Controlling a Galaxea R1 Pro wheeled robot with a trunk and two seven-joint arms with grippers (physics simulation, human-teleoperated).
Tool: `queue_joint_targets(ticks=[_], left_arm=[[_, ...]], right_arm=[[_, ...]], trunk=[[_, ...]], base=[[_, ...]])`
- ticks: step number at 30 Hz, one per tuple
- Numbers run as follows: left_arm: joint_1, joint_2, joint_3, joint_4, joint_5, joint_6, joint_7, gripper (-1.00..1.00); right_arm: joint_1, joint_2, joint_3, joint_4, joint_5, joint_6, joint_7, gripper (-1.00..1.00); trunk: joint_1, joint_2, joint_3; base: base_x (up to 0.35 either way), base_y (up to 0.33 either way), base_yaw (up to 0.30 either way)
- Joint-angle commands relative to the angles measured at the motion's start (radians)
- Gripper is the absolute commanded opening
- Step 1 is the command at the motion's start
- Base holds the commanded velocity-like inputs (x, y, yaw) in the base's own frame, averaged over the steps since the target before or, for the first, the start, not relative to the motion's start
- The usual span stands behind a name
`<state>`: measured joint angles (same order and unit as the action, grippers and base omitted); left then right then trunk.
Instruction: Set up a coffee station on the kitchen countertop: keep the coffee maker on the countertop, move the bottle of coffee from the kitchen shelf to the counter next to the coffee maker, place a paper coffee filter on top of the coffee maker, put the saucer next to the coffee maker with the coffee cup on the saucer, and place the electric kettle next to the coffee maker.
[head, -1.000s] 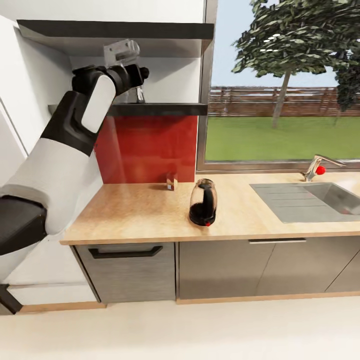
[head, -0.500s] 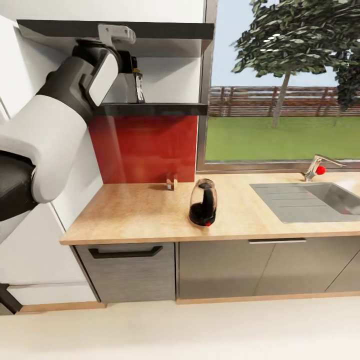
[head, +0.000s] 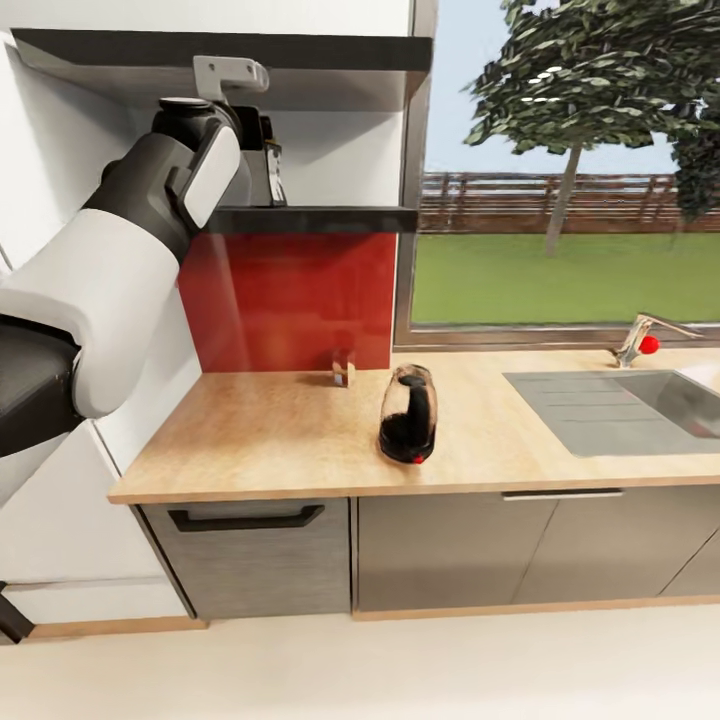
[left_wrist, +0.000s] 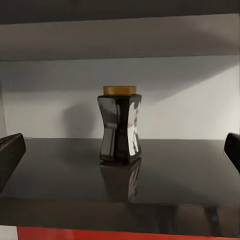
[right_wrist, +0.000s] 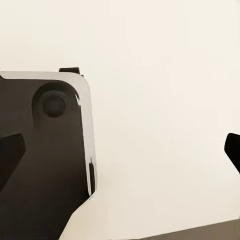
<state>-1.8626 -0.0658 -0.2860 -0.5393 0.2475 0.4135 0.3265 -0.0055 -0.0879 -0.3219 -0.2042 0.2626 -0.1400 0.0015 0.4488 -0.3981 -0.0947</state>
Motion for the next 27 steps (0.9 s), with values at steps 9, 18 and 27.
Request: queue_joint_targets(ticks=[9, 18, 27], left_arm=[[-0.001, 0.004, -0.007, -0.002, 0.011, -0.002, 0.012, 1.0], [-0.001, 0.011, 0.001, -0.001, 0.011, -0.005, 0.012, 1.0], [0.015, 0.012, 0.004, -0.002, 0.013, -0.007, 0.013, 1.0]], right_arm=[[-0.001, 0.003, -0.008, 0.0, 0.01, -0.003, -0.005, 1.0], [-0.001, 0.004, -0.008, 0.0, 0.01, -0.003, -0.006, 1.0], [-0.001, 0.005, -0.008, 0.0, 0.01, -0.003, -0.006, 1.0]], trunk=[[0.001, -0.002, -0.002], [0.001, -0.002, -0.002], [0.001, -0.002, -0.002]], base=[[0.136, 0.013, 0.0], [0.032, 0.001, 0.0], [0.106, 0.015, 0.0]])
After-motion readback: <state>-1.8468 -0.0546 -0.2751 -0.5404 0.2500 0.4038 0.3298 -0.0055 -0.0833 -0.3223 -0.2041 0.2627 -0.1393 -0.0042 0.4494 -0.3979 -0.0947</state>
